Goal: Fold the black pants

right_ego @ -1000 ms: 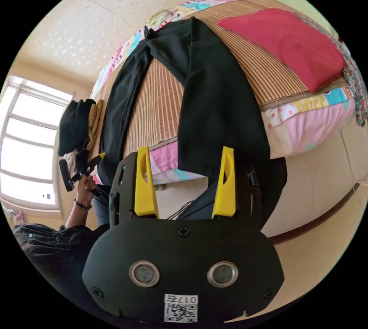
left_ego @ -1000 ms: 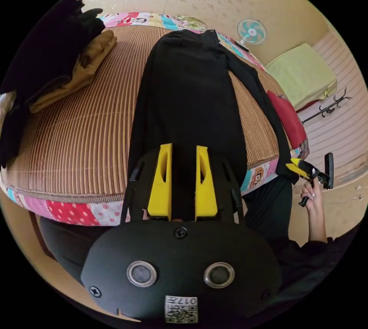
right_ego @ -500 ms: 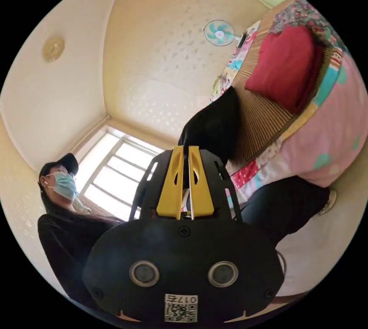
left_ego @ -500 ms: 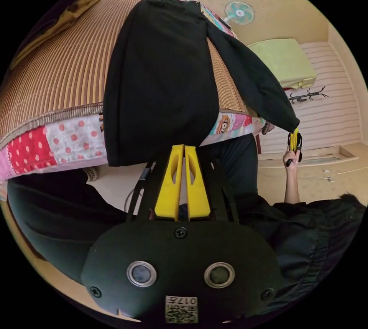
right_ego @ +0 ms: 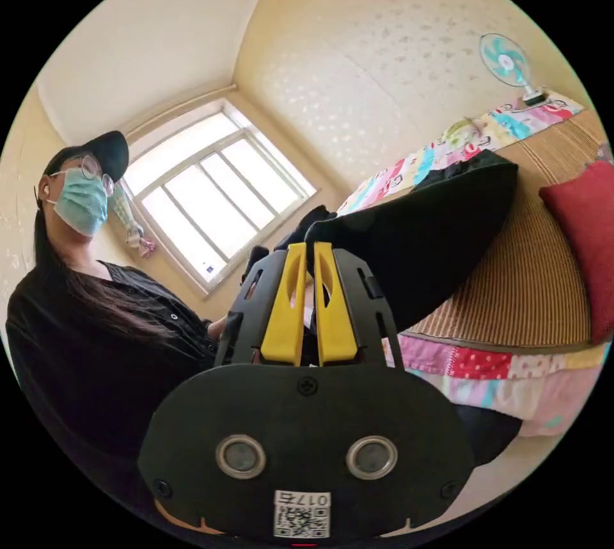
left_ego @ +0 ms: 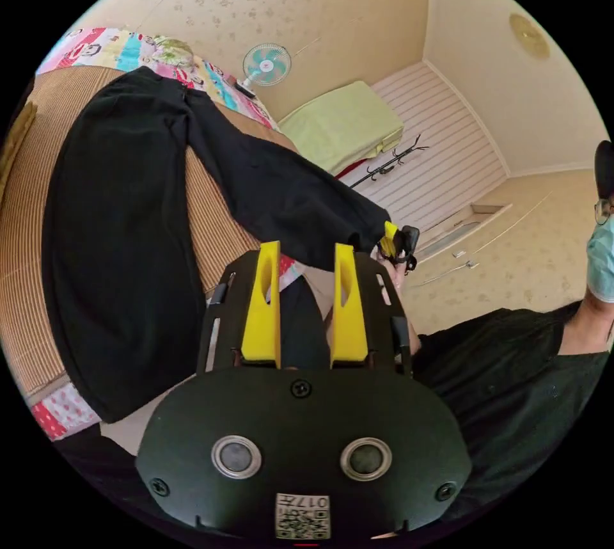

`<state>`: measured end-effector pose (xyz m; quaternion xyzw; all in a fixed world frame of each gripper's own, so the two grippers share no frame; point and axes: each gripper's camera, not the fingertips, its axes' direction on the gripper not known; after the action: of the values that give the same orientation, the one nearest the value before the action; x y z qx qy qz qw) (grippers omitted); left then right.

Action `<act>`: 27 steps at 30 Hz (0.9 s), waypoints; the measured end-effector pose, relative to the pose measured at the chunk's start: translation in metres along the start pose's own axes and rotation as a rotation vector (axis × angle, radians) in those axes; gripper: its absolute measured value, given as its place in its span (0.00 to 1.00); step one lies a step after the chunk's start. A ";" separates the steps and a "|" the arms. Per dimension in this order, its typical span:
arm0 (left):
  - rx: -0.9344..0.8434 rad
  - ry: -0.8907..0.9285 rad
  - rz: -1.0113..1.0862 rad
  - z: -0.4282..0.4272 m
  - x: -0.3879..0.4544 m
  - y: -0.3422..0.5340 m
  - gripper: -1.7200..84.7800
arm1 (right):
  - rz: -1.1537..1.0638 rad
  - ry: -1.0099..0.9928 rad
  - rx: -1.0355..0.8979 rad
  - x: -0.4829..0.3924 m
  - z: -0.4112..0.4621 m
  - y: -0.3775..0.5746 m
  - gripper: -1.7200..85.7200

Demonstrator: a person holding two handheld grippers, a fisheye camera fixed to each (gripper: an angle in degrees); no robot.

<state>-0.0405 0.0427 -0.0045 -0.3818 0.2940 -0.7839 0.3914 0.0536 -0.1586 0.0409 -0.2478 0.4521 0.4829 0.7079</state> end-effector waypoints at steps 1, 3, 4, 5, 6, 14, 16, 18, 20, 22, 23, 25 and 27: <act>0.005 0.067 -0.004 -0.003 -0.004 -0.009 0.18 | -0.018 -0.056 -0.097 0.002 0.036 -0.003 0.05; -0.050 0.117 -0.050 0.003 -0.022 -0.019 0.18 | 0.025 -0.131 -0.200 0.015 0.084 0.004 0.05; -0.133 0.139 -0.110 0.014 -0.040 -0.021 0.18 | 0.063 -0.159 -0.249 0.026 0.110 0.014 0.05; -0.179 0.157 -0.149 0.021 -0.050 -0.020 0.17 | 0.082 -0.167 -0.271 0.032 0.121 0.019 0.05; -0.229 0.173 -0.224 0.028 -0.067 -0.013 0.13 | 0.119 -0.178 -0.315 0.044 0.137 0.028 0.06; -0.113 0.061 -0.154 -0.009 -0.028 0.014 0.02 | 0.310 -0.206 -0.255 0.149 0.093 -0.016 0.15; -0.111 0.043 -0.048 -0.004 0.006 0.007 0.02 | 0.392 0.121 -0.246 0.198 0.083 -0.072 0.21; -0.147 0.013 0.037 0.007 0.034 -0.001 0.02 | 0.402 0.297 -0.307 0.235 0.100 -0.120 0.24; -0.196 -0.015 0.124 0.022 0.057 -0.008 0.02 | 0.423 0.454 -0.353 0.275 0.129 -0.166 0.25; -0.236 -0.019 0.166 0.036 0.074 -0.017 0.02 | 0.455 0.605 -0.409 0.331 0.178 -0.213 0.26; -0.236 -0.009 0.164 0.037 0.075 -0.019 0.02 | 0.455 0.645 -0.441 0.346 0.194 -0.222 0.26; -0.219 0.054 0.137 0.031 0.073 -0.025 0.02 | 0.507 0.940 -0.628 0.414 0.252 -0.233 0.22; -0.179 0.092 0.111 0.015 0.066 -0.027 0.02 | 0.558 1.140 -0.691 0.451 0.273 -0.229 0.15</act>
<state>-0.0653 -0.0010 0.0488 -0.3619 0.4012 -0.7484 0.3846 0.4272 0.1698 -0.2473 -0.5462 0.6189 0.5567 0.0932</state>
